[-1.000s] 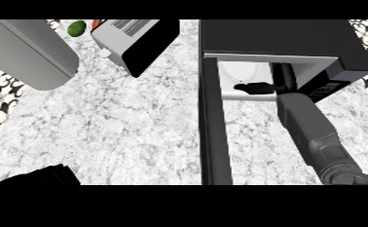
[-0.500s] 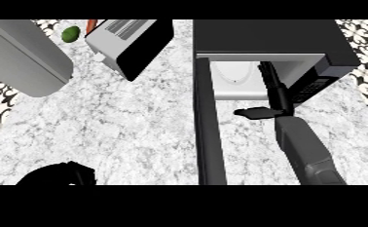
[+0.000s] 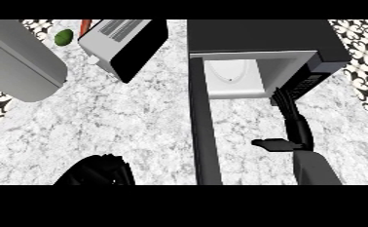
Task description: Pick up the milk, place it into the microwave and close the microwave
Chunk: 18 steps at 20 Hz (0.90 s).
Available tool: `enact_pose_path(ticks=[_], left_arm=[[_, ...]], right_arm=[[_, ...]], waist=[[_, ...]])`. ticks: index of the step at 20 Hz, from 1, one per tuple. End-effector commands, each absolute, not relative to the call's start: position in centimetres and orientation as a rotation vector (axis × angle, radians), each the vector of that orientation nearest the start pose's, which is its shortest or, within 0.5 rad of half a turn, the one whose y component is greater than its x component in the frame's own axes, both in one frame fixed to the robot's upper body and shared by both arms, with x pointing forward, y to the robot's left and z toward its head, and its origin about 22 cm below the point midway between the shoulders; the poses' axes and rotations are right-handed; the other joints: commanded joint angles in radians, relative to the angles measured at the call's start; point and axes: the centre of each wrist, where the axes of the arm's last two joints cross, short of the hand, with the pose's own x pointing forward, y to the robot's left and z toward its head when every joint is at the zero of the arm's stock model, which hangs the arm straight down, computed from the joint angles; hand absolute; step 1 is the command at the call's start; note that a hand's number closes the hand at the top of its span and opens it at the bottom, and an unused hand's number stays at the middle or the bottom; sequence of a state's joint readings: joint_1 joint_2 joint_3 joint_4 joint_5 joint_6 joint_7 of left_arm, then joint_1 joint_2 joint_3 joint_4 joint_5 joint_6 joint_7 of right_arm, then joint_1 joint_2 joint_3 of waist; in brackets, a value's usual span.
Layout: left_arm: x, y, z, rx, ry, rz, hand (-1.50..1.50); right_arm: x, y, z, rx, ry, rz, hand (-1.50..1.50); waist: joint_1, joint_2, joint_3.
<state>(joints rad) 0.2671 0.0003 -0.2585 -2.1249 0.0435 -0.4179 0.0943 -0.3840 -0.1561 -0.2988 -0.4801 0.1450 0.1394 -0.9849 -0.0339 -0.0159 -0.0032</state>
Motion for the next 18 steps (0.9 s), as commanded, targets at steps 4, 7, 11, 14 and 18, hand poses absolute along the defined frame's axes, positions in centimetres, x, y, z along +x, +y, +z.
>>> enact_pose_path(ticks=[4, 7, 11, 14, 18], left_arm=[[20.9, 14.8, 7.6, -0.446, -1.792, -0.602, 1.5], [20.9, 12.5, 6.4, -0.501, -1.737, -0.646, 1.5], [21.5, 9.0, 2.4, -0.476, -1.673, -0.773, 1.5], [23.3, 8.1, 0.7, -0.444, -1.653, -0.79, 1.5], [24.0, 6.2, -2.0, -0.381, -1.635, -0.806, 1.5]], right_arm=[[19.8, -35.2, -14.1, -0.055, -1.839, 0.079, -1.5], [18.9, -34.0, -12.8, -0.06, -1.849, 0.061, -1.5], [16.3, -36.9, -11.2, -0.077, -1.864, 0.091, -1.5], [13.6, -37.8, -10.6, -0.053, -1.892, 0.125, -1.5], [13.0, -38.2, -8.0, -0.014, -1.923, 0.192, -1.5]], waist=[[-0.017, 0.011, 0.001], [-0.007, 0.01, 0.0], [-0.017, 0.013, 0.0], [-0.01, 0.017, 0.001], [-0.035, 0.021, -0.001]])
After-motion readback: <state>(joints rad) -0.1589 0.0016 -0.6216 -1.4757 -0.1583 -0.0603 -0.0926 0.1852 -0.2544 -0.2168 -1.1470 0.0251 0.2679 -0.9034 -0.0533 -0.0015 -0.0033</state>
